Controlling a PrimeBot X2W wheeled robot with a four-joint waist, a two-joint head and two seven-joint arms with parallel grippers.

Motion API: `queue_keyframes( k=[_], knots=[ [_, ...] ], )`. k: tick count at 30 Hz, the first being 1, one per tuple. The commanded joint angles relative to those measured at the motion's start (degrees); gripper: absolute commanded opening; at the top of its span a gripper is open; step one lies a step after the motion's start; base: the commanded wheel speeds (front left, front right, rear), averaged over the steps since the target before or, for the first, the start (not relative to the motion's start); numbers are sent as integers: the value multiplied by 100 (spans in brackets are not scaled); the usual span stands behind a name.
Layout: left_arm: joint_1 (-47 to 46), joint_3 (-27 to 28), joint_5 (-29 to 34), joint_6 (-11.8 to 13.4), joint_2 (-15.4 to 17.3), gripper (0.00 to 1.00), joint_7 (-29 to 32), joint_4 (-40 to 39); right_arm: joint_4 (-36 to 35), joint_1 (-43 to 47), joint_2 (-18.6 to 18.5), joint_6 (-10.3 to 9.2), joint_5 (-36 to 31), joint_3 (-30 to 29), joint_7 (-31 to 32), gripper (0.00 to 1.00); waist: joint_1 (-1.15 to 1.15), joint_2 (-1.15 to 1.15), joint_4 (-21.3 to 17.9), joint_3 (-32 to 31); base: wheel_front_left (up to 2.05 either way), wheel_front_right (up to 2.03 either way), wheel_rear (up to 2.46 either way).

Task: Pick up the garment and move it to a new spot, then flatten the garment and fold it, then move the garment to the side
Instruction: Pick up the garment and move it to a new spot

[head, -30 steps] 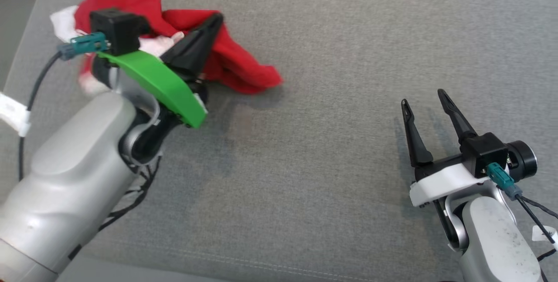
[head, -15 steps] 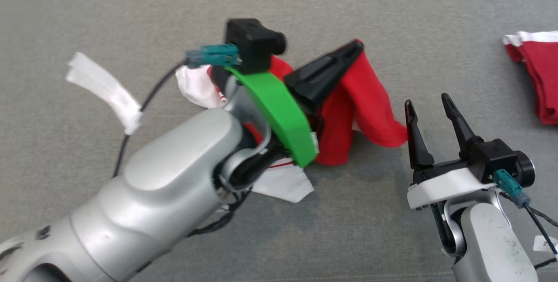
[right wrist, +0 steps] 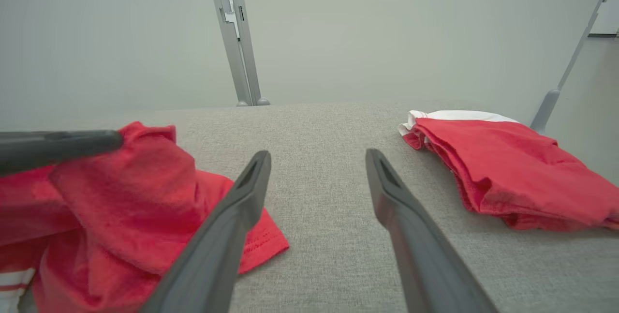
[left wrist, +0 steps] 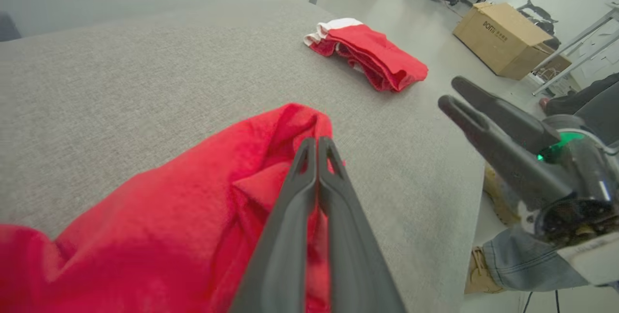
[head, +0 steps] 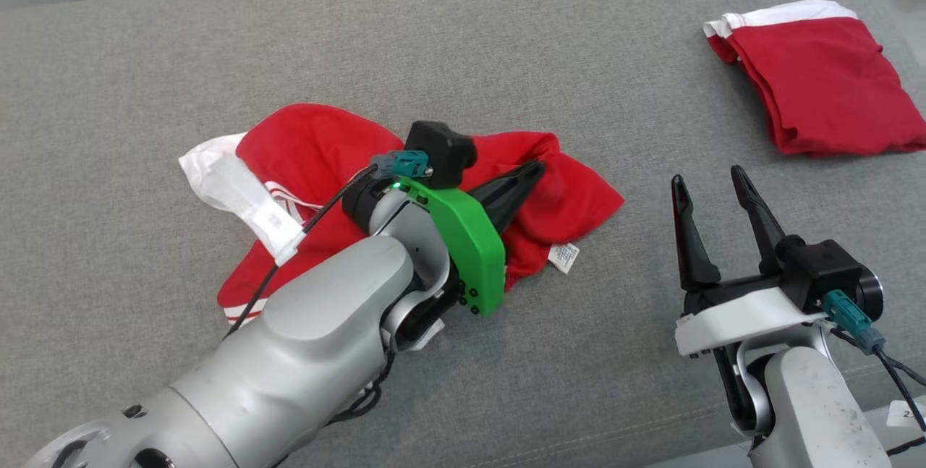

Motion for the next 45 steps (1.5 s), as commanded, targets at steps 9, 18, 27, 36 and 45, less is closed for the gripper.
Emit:
queue_keyframes(
  k=[9, 18, 27, 36, 45],
  knots=[
    [298, -1, 295, -62, -197, 100, -819, 975, -58, 213, -4, -9, -128, -66, -13, 100, 0, 0, 111, -293, 0, 0, 0],
    [901, 981, 1186, 855, 669, 100, -1127, -526, -334, 704, -52, -9, -447, -421, -14, 100, 0, 0, 582, -1040, 0, 0, 0],
    [2876, 2059, 1423, 1370, 1993, 100, -1127, -1723, -285, 1256, -325, -9, -442, -507, -14, 100, 0, 0, 986, -1618, 0, 0, 0],
    [4587, 3588, 1732, 1116, 2078, 100, -1120, -2031, -193, 1521, -272, -10, -386, -517, -14, 100, 0, 0, 1185, -1680, 0, 0, 0],
    [6015, 5302, 2740, 173, 1502, 100, -1121, -2052, -167, 1717, -140, -9, -339, -746, -14, 100, 0, 0, 1192, -1640, 0, 0, 0]
  ],
)
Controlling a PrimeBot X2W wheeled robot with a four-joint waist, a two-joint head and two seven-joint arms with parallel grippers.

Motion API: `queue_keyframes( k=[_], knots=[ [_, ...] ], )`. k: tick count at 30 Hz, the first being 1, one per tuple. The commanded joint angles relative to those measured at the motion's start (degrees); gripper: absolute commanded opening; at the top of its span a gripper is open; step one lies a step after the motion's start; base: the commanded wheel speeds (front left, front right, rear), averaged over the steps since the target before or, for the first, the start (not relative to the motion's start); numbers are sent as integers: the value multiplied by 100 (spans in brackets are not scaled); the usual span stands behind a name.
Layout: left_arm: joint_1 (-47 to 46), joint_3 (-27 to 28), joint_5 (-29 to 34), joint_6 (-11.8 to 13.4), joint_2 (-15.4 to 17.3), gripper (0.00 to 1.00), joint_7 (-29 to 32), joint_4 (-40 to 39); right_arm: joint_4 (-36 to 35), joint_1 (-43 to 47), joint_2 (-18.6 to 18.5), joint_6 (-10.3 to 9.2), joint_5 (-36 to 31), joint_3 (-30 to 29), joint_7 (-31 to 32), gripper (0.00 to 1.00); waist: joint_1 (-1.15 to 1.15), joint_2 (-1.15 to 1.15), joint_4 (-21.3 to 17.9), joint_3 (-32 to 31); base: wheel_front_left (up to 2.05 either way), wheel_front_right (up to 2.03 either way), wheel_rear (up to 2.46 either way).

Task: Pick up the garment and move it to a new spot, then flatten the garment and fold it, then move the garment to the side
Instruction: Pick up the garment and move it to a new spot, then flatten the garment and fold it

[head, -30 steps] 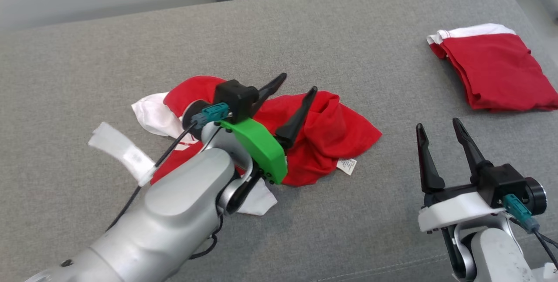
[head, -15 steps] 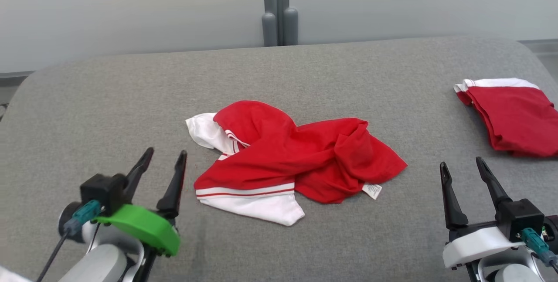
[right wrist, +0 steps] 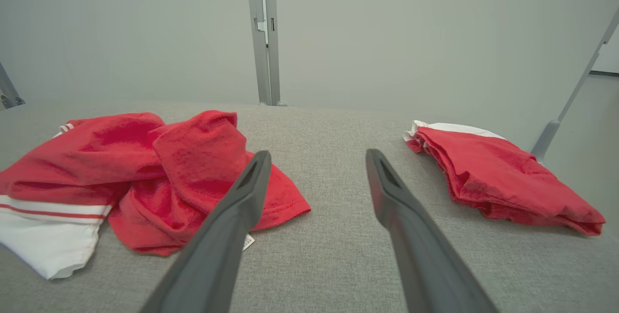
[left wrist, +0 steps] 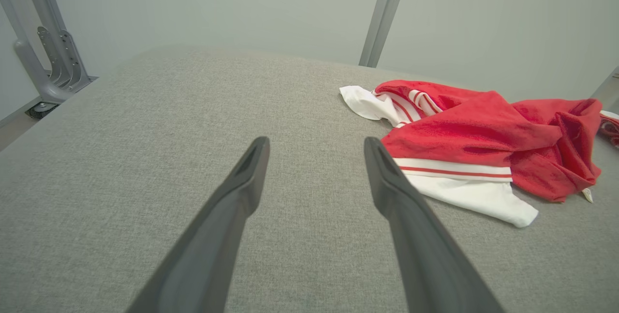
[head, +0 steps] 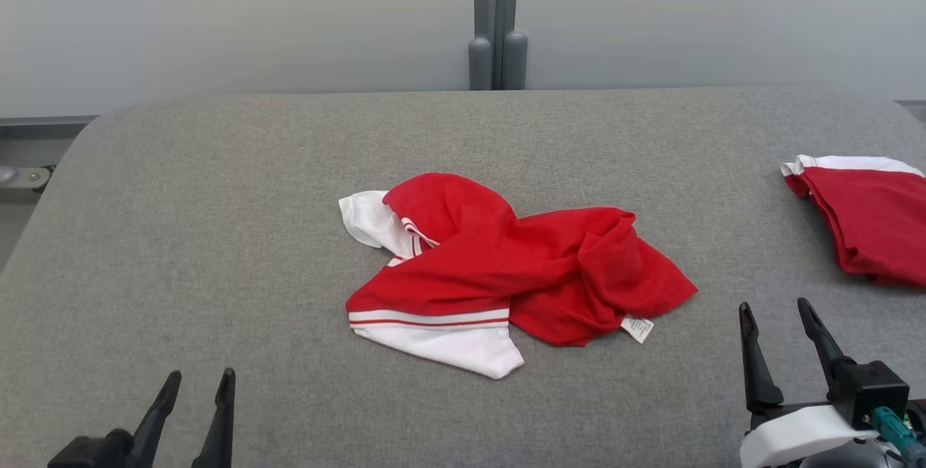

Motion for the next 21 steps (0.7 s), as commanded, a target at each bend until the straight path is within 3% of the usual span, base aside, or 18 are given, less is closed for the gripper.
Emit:
queue_keyframes(
  k=[1, 6, 11, 21],
  knots=[
    [122, 108, 85, -71, -52, 100, 1, -5, -6, 80, -3, -10, 16, -36, -14, 100, 0, 0, -10, 4, 0, 0, 0],
    [422, 793, 626, -447, -509, 100, 1, 117, 73, 147, 46, -9, -33, -107, -14, 100, 0, 0, -44, -14, 0, 0, 0],
    [504, 1148, 939, -592, -840, 100, 1, 164, 187, 151, 68, -9, -69, -148, -14, 100, 0, 0, -42, -52, 0, 0, 0],
    [409, 1133, 972, -629, -928, 100, 0, 139, 199, 31, 51, -9, -110, -154, -14, 100, 0, 0, -83, -78, 0, 0, 0]
  ],
)
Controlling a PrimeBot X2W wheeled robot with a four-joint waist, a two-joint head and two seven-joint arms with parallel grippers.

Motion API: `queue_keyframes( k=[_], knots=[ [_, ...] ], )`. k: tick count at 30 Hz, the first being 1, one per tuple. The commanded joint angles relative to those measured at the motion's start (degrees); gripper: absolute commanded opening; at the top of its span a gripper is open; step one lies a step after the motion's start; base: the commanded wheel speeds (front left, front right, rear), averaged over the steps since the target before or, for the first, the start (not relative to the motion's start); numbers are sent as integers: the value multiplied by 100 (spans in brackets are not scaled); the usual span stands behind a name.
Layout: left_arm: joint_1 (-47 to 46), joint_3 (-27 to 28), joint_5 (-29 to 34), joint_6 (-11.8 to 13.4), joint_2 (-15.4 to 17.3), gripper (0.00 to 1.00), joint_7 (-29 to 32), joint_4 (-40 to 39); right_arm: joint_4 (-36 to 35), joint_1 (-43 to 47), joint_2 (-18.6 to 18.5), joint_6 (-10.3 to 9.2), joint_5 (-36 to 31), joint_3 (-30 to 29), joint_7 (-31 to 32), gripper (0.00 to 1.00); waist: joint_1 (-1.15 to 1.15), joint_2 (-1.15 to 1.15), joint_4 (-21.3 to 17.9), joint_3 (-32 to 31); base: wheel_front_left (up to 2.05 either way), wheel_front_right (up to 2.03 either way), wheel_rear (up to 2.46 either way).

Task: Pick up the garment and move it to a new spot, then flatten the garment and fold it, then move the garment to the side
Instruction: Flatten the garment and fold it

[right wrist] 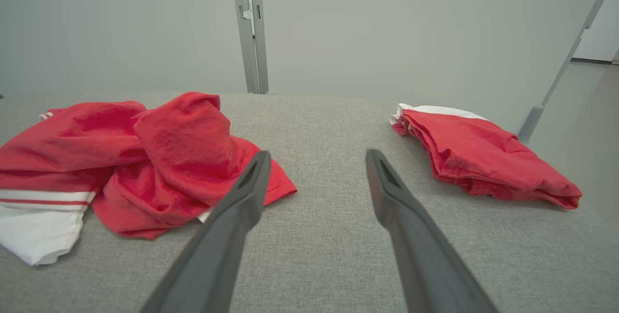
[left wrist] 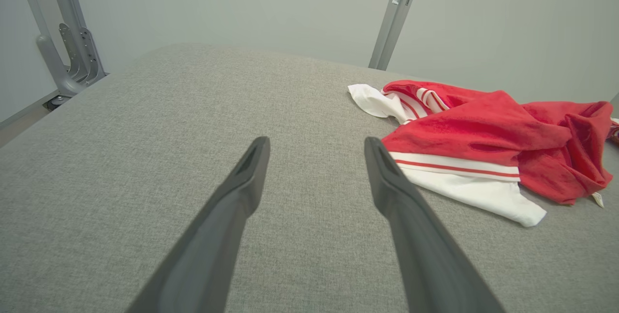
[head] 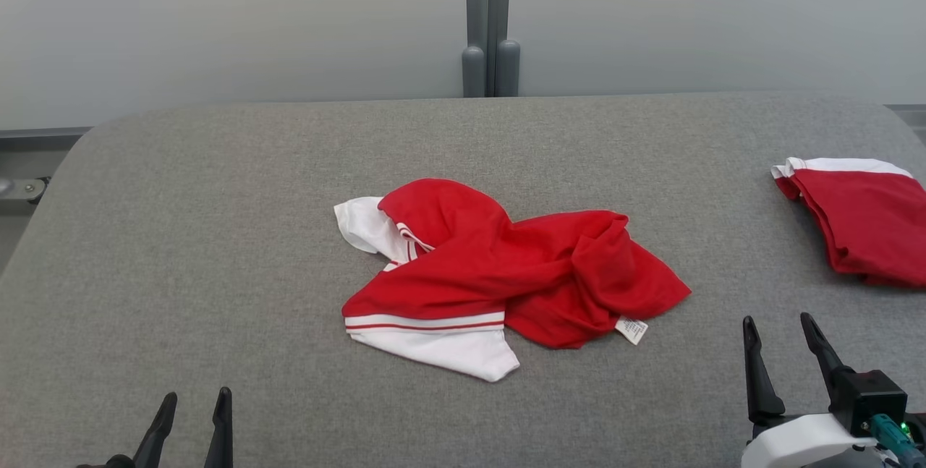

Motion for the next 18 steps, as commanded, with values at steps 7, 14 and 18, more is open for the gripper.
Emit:
queue_keyframes(
  k=[7, 14, 18],
  knots=[
    [-77, -36, -48, -18, -22, 100, 0, -108, -58, -86, -50, -9, -37, 40, -14, 100, 0, 0, -60, 50, 0, 0, 0],
    [-372, -118, -123, -18, -33, 100, 0, -172, -134, -208, -76, -9, -22, 136, -14, 100, 0, 0, -129, 171, 0, 0, 0],
    [-858, -544, -312, -19, 80, 100, 103, 139, -243, -358, -110, -9, 1, 197, -14, 100, 0, 0, -172, 394, 0, 0, 0]
  ],
)
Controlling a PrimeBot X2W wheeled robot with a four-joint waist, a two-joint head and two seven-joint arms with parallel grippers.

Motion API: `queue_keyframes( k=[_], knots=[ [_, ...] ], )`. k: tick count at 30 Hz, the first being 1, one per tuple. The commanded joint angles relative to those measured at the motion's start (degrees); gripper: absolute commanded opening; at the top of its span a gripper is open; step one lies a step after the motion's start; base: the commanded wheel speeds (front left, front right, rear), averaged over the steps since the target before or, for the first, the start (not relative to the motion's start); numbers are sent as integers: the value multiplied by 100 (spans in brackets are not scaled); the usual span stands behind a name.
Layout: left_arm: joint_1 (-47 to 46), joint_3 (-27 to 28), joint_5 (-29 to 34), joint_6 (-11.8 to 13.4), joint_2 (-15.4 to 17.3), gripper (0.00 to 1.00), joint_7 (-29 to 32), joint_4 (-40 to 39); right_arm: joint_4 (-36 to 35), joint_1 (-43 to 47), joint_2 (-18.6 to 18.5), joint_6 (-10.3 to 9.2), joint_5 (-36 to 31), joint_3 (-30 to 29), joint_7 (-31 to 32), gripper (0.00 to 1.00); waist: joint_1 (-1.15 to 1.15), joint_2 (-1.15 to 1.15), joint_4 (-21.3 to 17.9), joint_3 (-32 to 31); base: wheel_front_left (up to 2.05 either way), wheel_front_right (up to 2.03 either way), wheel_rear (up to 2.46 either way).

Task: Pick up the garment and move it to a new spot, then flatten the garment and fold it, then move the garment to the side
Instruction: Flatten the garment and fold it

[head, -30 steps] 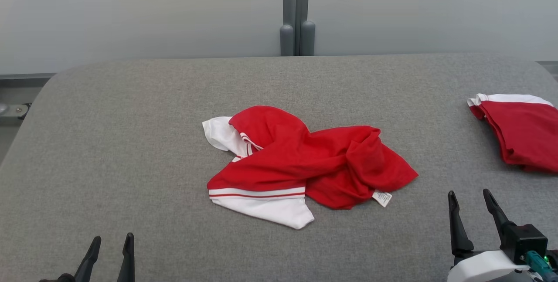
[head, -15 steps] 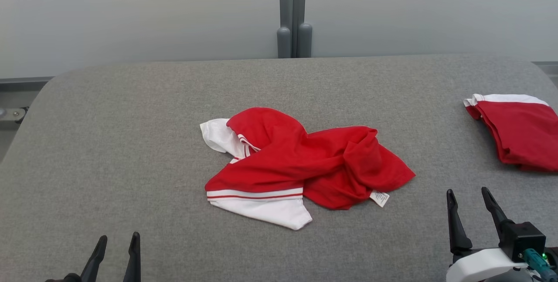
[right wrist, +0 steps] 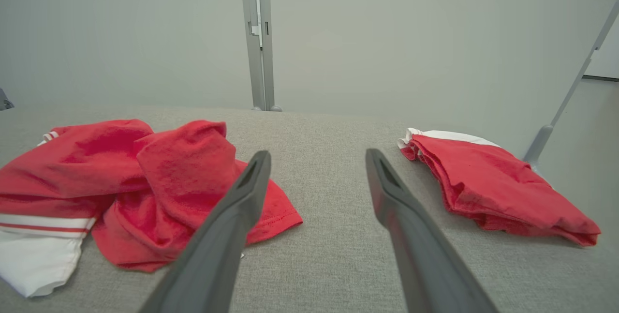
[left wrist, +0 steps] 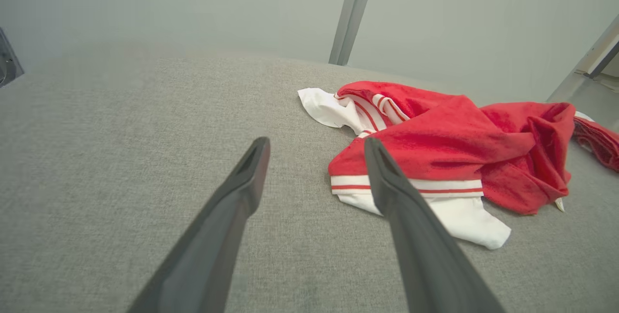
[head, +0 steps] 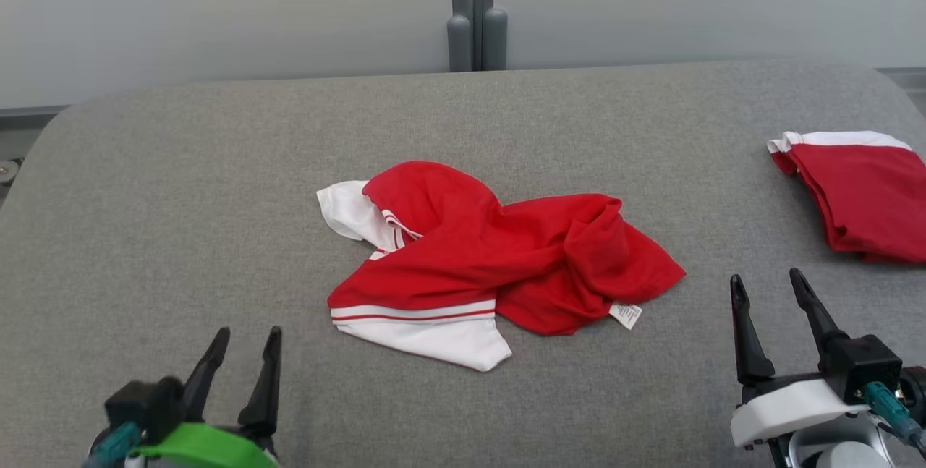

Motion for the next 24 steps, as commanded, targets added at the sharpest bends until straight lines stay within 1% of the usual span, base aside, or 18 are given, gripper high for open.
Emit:
queue_keyframes(
  k=[1, 7, 8, 9, 14, 17, 19, 20, 21, 22, 24],
  knots=[
    [-270, -117, -90, -19, 55, 100, 128, 111, -46, -102, -24, -9, -9, 28, -14, 100, 0, 0, -43, 193, 0, 0, 0],
    [-1323, -924, -556, -18, 139, 100, 794, 954, -166, -411, -45, -9, -53, 223, -14, 100, 0, 0, -180, 645, 0, 0, 0],
    [-1594, -1140, -729, -18, 148, 100, 938, 1291, -188, -493, -45, -9, -53, 278, -14, 100, 0, 0, -252, 764, 0, 0, 0],
    [-1716, -1254, -766, -18, 193, 100, 988, 1467, -194, -526, -41, -9, -53, 304, -14, 100, 0, 0, -298, 819, 0, 0, 0],
    [-2178, -1575, -1188, -18, 267, 100, 975, 2135, -230, -671, -8, -9, -56, 323, -14, 100, 0, 0, -498, 1069, 0, 0, 0],
    [-2360, -1764, -1426, -18, 299, 100, 910, 2361, -244, -721, 23, -9, -35, 271, -14, 100, 0, 0, -589, 1163, 0, 0, 0],
    [-2441, -1976, -1587, -18, 340, 98, 1009, 2463, -260, -734, 43, -9, -25, 232, -14, 100, 0, 0, -637, 1201, 0, 0, 0],
    [-2456, -2086, -1658, -18, 364, 84, 1054, 2503, -260, -733, 56, -9, -26, 222, -14, 100, 0, 0, -656, 1216, 0, 0, 0],
    [-2465, -2183, -1741, -18, 388, 45, 1097, 2549, -257, -738, 67, -9, -26, 224, -14, 100, 0, 0, -676, 1226, 0, 0, 0],
    [-2477, -2289, -1828, -18, 407, 0, 1113, 2575, -248, -742, 74, -10, -27, 230, -14, 100, 0, 0, -697, 1227, 0, 0, 0],
    [-2476, -2433, -2030, -18, 470, 0, 1068, 2559, -233, -743, 80, -9, -22, 218, -14, 100, 0, 0, -735, 1215, 0, 0, 0]
  ],
)
